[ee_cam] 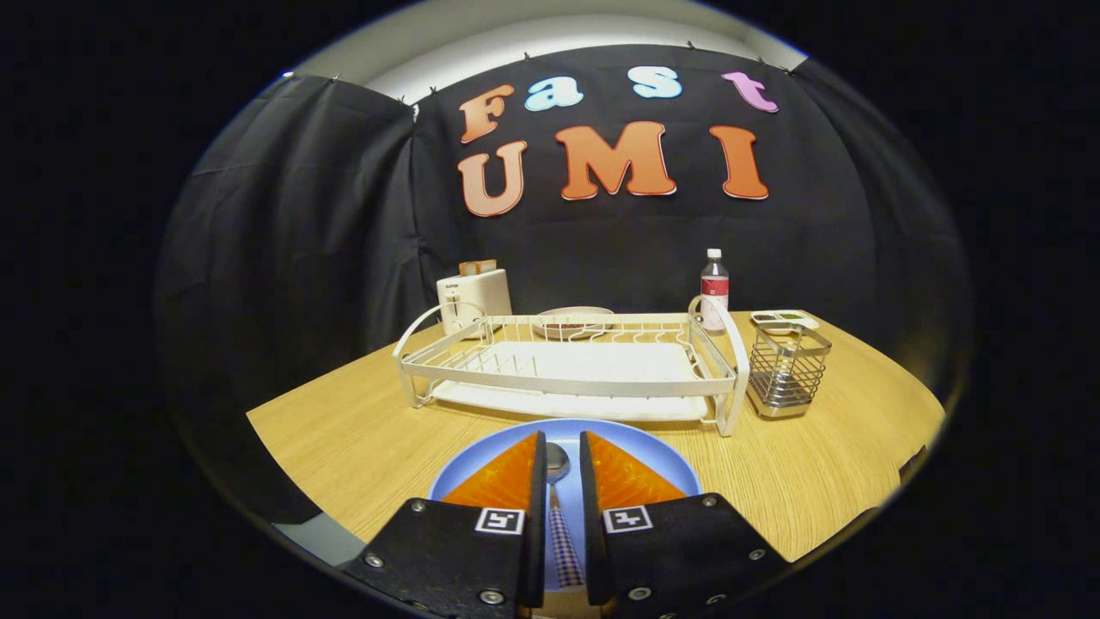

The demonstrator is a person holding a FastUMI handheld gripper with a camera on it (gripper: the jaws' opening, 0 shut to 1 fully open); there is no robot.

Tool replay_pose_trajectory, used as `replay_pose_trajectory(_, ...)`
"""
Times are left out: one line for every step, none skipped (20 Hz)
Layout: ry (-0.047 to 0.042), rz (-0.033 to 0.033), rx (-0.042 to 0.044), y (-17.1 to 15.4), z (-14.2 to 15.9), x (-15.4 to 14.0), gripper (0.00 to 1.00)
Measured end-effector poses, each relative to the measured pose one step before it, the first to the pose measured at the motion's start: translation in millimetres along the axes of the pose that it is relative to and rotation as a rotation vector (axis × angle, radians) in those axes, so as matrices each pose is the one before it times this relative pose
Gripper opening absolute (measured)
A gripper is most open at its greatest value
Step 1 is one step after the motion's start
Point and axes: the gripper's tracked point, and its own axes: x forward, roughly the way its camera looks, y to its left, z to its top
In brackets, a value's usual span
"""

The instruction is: Take the plate from the dish rack, then take the spoon from the basket and place it into the plate.

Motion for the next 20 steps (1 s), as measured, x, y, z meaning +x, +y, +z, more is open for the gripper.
replay_pose_trajectory(0.00104,0.00004,0.01637,-1.06,1.65,-0.43,0.23)
replay_pose_trajectory(-0.00773,-0.00601,0.01396,-3.80,3.57,-2.11,0.27)
replay_pose_trajectory(-0.01166,-0.00915,0.00724,-4.47,6.34,-0.82,0.31)
replay_pose_trajectory(-0.01282,-0.00953,0.00523,-5.53,5.98,-1.47,0.39)
replay_pose_trajectory(-0.00927,-0.00712,0.00214,-3.81,4.05,1.16,0.42)
replay_pose_trajectory(-0.00683,-0.01165,0.00178,-5.65,5.69,0.17,0.47)
replay_pose_trajectory(-0.00570,-0.01005,-0.00047,-5.20,3.61,-3.22,0.50)
replay_pose_trajectory(-0.00469,-0.00970,-0.00093,-5.78,4.40,-2.73,0.58)
replay_pose_trajectory(-0.00327,-0.00821,-0.00234,-4.36,4.57,-1.00,0.62)
replay_pose_trajectory(-0.00226,-0.00930,-0.00289,-6.26,4.84,-1.44,0.69)
replay_pose_trajectory(-0.00600,-0.01305,-0.00384,-7.42,6.11,-2.15,0.73)
replay_pose_trajectory(-0.00711,-0.01524,-0.00379,-7.76,6.18,-1.69,0.81)
replay_pose_trajectory(-0.00831,-0.01508,-0.00517,-7.55,7.29,-3.29,0.84)
replay_pose_trajectory(-0.00812,-0.01426,-0.00420,-7.44,7.83,-1.79,0.90)
replay_pose_trajectory(-0.01028,-0.01318,-0.00263,-7.14,5.40,-3.60,0.94)
replay_pose_trajectory(-0.00894,-0.00872,-0.00280,-7.33,6.91,-2.77,0.97)
replay_pose_trajectory(-0.00561,-0.01046,-0.00187,-7.14,4.91,-3.86,0.97)
replay_pose_trajectory(-0.00637,-0.01037,-0.00442,-8.30,5.63,-3.10,0.97)
replay_pose_trajectory(-0.01101,-0.01493,-0.00561,-9.04,5.67,-2.91,0.97)
replay_pose_trajectory(-0.01202,-0.01391,-0.00835,-8.21,5.96,-3.97,0.97)
